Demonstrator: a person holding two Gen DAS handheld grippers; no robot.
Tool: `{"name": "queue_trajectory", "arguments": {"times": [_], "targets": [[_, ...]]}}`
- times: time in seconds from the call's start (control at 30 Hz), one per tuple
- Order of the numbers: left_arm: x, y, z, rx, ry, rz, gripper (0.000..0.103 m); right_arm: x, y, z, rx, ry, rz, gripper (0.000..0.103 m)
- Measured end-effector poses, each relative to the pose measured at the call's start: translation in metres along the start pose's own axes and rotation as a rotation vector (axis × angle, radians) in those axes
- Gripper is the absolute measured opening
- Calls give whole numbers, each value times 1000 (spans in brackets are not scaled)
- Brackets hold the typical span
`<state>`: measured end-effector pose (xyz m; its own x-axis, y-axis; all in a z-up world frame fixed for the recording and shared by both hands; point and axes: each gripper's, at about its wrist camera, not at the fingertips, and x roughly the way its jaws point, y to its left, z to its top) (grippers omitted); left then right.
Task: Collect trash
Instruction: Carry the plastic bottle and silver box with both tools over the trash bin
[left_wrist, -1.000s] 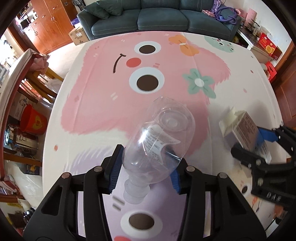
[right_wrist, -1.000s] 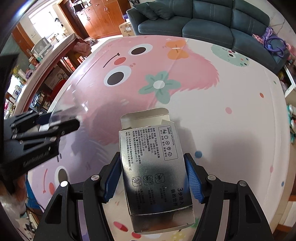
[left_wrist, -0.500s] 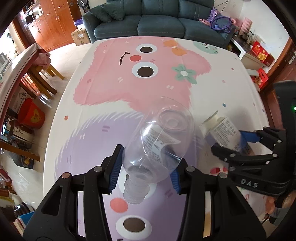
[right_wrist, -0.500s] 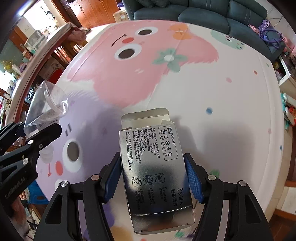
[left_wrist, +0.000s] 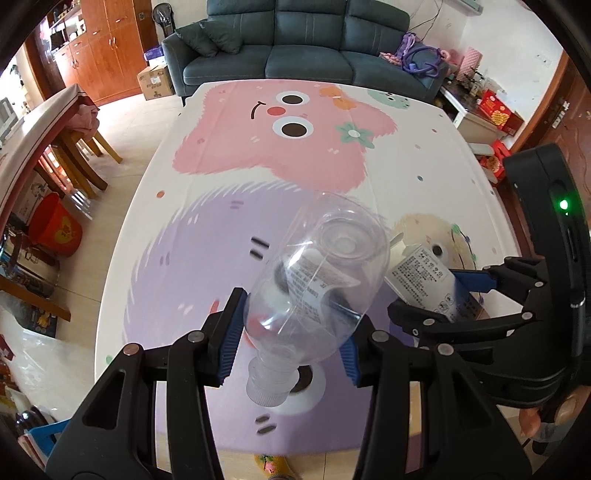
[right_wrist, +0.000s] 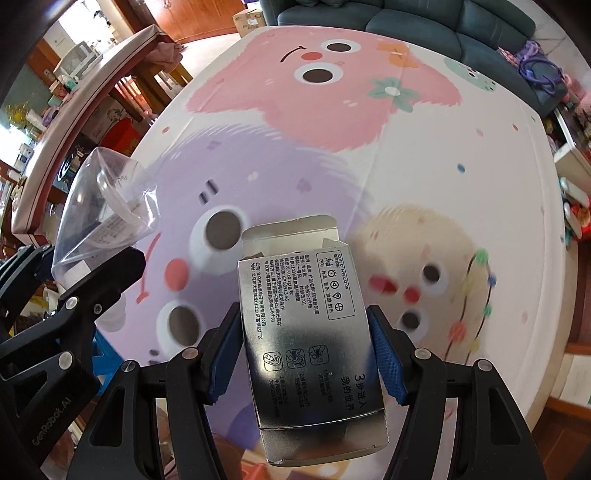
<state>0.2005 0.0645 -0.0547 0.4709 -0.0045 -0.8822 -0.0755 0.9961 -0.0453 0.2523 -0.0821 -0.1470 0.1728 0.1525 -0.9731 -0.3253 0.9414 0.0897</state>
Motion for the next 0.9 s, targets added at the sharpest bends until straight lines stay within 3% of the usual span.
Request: {"name": "queue_trajectory", "arguments": {"times": [0.3, 0.53, 0.9], "targets": [[-54, 21, -67, 66, -42, -101, 43, -14, 42, -75, 155, -70, -19, 66], [-82, 48, -129, 111, -16, -157, 43, -27, 75, -155, 308, -154, -19, 66], [-89, 70, -200, 97, 36, -239, 43, -39, 120, -264, 300, -162, -56, 66]]}}
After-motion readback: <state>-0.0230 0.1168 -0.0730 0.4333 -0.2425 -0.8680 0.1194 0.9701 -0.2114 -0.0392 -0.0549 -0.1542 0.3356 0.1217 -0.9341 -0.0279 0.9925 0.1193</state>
